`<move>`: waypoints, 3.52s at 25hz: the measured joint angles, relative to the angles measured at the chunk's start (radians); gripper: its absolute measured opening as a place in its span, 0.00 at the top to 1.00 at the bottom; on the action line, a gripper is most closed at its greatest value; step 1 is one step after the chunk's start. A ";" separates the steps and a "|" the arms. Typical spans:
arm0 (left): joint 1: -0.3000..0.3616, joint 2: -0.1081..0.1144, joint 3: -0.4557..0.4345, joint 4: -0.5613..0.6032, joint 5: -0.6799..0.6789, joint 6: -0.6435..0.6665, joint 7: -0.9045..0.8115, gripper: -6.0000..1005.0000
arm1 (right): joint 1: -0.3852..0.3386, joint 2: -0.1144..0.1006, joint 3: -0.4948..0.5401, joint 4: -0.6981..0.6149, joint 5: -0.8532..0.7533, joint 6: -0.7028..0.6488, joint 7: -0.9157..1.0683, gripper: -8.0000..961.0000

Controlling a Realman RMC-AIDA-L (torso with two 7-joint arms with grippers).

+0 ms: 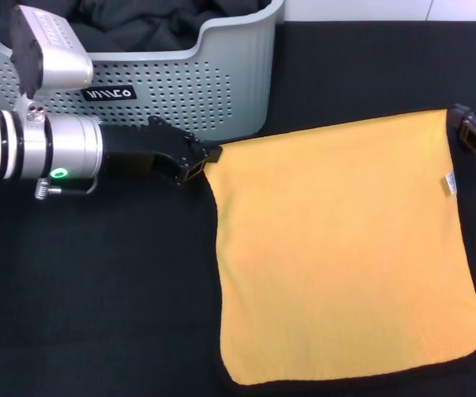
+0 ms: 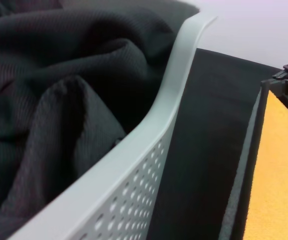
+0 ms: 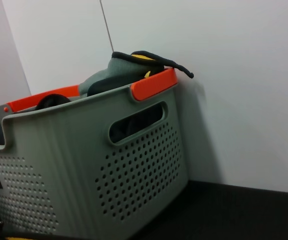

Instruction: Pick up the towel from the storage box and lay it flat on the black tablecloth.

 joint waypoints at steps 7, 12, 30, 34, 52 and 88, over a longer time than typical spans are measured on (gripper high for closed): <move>-0.010 -0.017 0.000 0.001 0.039 -0.025 0.000 0.97 | 0.023 0.005 -0.002 0.000 -0.042 -0.031 0.021 0.93; -0.012 -0.023 -0.001 0.001 0.047 -0.030 0.000 0.97 | 0.029 0.016 -0.001 -0.001 -0.066 -0.044 0.029 0.92; -0.005 -0.031 -0.009 0.001 0.023 -0.053 0.010 0.95 | 0.016 0.019 0.007 0.000 -0.058 -0.069 0.024 0.88; -0.004 -0.032 -0.009 0.001 0.022 -0.053 0.010 0.95 | 0.015 0.019 0.007 0.000 -0.057 -0.070 0.026 0.87; 0.035 -0.025 -0.011 -0.007 -0.055 -0.019 0.001 0.79 | -0.019 0.018 0.032 -0.024 -0.058 -0.068 0.072 0.75; 0.172 0.036 -0.006 0.030 -0.284 0.799 0.335 0.51 | -0.258 0.081 -0.151 -0.500 -0.213 0.596 0.147 0.27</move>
